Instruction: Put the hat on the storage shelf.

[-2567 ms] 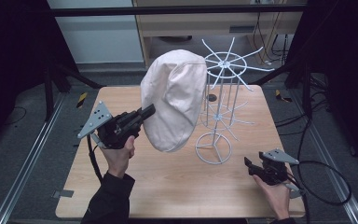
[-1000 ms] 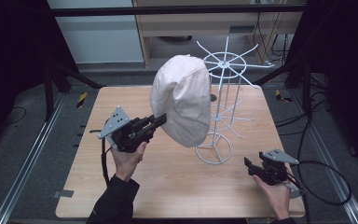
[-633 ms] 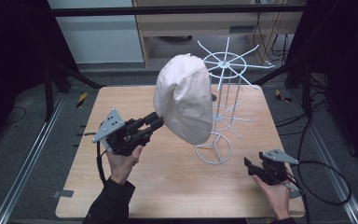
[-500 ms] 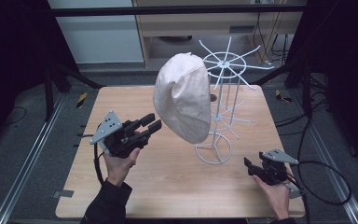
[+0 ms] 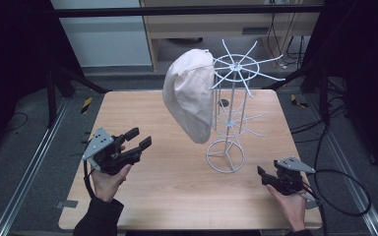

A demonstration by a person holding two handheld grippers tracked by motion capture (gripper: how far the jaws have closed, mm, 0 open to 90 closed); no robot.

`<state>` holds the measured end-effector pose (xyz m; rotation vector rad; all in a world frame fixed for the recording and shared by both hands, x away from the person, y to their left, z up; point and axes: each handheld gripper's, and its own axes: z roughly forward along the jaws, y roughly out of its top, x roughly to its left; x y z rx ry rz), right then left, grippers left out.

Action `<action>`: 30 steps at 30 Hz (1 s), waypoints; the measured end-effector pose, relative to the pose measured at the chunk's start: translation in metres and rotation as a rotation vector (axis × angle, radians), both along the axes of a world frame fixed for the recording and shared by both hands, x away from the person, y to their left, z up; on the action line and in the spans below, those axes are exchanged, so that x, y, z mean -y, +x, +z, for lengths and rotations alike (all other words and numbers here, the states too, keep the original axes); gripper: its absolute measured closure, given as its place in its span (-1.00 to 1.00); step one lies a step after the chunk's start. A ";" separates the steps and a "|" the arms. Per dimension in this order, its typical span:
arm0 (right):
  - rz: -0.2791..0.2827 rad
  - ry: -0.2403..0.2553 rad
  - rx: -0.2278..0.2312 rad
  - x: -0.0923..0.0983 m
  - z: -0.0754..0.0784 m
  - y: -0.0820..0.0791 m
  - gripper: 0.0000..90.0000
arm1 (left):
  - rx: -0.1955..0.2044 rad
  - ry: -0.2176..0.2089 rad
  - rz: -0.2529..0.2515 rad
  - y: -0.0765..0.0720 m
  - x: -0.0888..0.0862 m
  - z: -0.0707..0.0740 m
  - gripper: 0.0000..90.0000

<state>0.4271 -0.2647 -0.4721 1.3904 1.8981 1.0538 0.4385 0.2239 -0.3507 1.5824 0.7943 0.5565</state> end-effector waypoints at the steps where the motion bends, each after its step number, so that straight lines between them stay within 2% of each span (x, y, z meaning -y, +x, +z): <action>1: 0.000 0.000 0.000 0.000 0.000 0.000 -0.27 | -0.005 0.003 0.009 0.000 -0.002 -0.002 -0.05; 7: -0.001 -0.003 0.003 0.001 0.000 0.000 -0.31 | -0.054 0.044 0.073 -0.003 -0.019 -0.026 -0.13; 13: -0.001 0.016 0.001 0.001 0.000 0.000 -0.36 | -0.114 0.121 0.140 -0.002 -0.032 -0.049 -0.22; 16: 0.001 0.024 -0.002 0.002 -0.001 0.001 -0.40 | -0.150 0.142 0.164 -0.001 -0.039 -0.060 -0.27; 18: 0.002 0.022 -0.005 0.001 -0.001 0.001 -0.42 | -0.157 0.164 0.189 -0.002 -0.043 -0.066 -0.29; 22: 0.009 0.014 -0.013 0.001 -0.003 0.001 -0.46 | -0.192 0.174 0.220 -0.002 -0.051 -0.079 -0.36; 30: 0.017 0.004 -0.028 0.000 -0.005 0.003 -0.57 | -0.240 0.249 0.260 -0.002 -0.064 -0.101 -0.48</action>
